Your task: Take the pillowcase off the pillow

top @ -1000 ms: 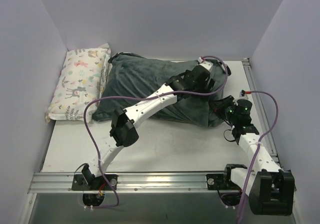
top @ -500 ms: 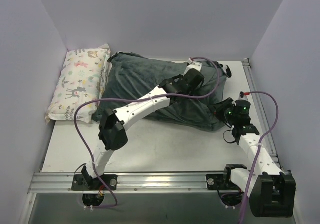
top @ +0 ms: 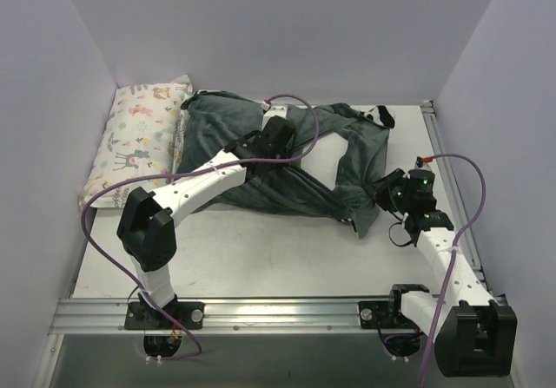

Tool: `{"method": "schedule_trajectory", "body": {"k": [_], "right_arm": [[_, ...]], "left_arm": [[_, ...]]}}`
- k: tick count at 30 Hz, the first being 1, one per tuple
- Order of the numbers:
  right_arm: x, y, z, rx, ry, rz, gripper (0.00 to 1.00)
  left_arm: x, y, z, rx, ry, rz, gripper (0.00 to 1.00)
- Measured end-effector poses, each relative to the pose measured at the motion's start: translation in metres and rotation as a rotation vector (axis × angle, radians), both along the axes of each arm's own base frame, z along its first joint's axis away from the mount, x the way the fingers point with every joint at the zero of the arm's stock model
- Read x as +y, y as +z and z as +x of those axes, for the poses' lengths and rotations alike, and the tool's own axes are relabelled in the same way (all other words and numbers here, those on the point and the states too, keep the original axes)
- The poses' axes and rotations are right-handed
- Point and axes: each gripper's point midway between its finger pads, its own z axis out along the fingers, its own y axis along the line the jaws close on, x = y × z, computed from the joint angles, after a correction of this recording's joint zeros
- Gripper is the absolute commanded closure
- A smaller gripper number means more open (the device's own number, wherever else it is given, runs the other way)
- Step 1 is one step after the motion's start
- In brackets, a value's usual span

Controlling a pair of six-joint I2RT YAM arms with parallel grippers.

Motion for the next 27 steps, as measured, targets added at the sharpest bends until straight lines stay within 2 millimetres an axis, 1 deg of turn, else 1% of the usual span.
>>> {"method": "schedule_trajectory", "body": {"k": [2, 3, 5, 6, 9, 12, 14, 16, 17, 18, 20, 21, 23, 24, 25, 27], "right_arm": [[0.0, 0.003, -0.002, 0.018, 0.006, -0.046, 0.61], [0.0, 0.005, -0.003, 0.023, 0.013, -0.08, 0.46], [0.002, 0.015, -0.005, 0.025, 0.032, -0.159, 0.37], [0.005, 0.022, -0.006, 0.017, 0.051, -0.196, 0.31], [0.014, 0.051, -0.007, -0.035, 0.09, -0.282, 0.22], [0.025, 0.081, -0.01, -0.103, 0.127, -0.351, 0.16], [0.039, 0.094, -0.009, -0.126, 0.173, -0.389, 0.15], [0.054, 0.103, -0.006, -0.131, 0.22, -0.436, 0.13], [0.064, 0.106, -0.001, -0.126, 0.24, -0.467, 0.14], [0.07, 0.108, 0.004, -0.125, 0.252, -0.489, 0.19], [0.08, 0.094, 0.015, -0.081, 0.268, -0.537, 0.23], [0.08, 0.082, 0.02, -0.046, 0.266, -0.565, 0.32], [0.072, 0.055, 0.022, 0.039, 0.265, -0.63, 0.47], [0.067, 0.045, 0.023, 0.075, 0.261, -0.66, 0.67], [0.061, 0.036, 0.023, 0.109, 0.255, -0.694, 0.77], [0.049, 0.028, 0.023, 0.144, 0.23, -0.712, 0.92]], "left_arm": [[-0.005, -0.008, -0.003, 0.003, -0.01, -0.009, 1.0], [-0.008, -0.01, -0.004, 0.001, -0.014, -0.014, 1.0], [-0.013, -0.012, -0.005, -0.005, -0.02, -0.024, 1.0], [-0.015, -0.013, -0.005, -0.007, -0.02, -0.03, 1.0], [-0.018, -0.013, -0.004, -0.015, -0.014, -0.049, 1.0], [-0.02, -0.012, -0.003, -0.018, -0.013, -0.063, 1.0], [-0.022, -0.012, -0.004, -0.019, -0.014, -0.068, 1.0], [-0.023, -0.012, -0.004, -0.018, -0.013, -0.073, 1.0], [-0.023, -0.013, -0.004, -0.017, -0.011, -0.076, 1.0], [-0.023, -0.012, -0.004, -0.017, -0.009, -0.079, 1.0], [-0.024, -0.013, -0.003, -0.016, -0.005, -0.085, 1.0], [-0.024, -0.013, -0.003, -0.016, -0.004, -0.089, 1.0], [-0.025, -0.014, -0.003, -0.015, -0.004, -0.095, 1.0], [-0.025, -0.014, -0.003, -0.014, -0.003, -0.098, 1.0], [-0.026, -0.015, -0.002, -0.014, -0.001, -0.102, 1.0], [-0.026, -0.016, -0.001, -0.009, 0.001, -0.111, 1.0]]}}
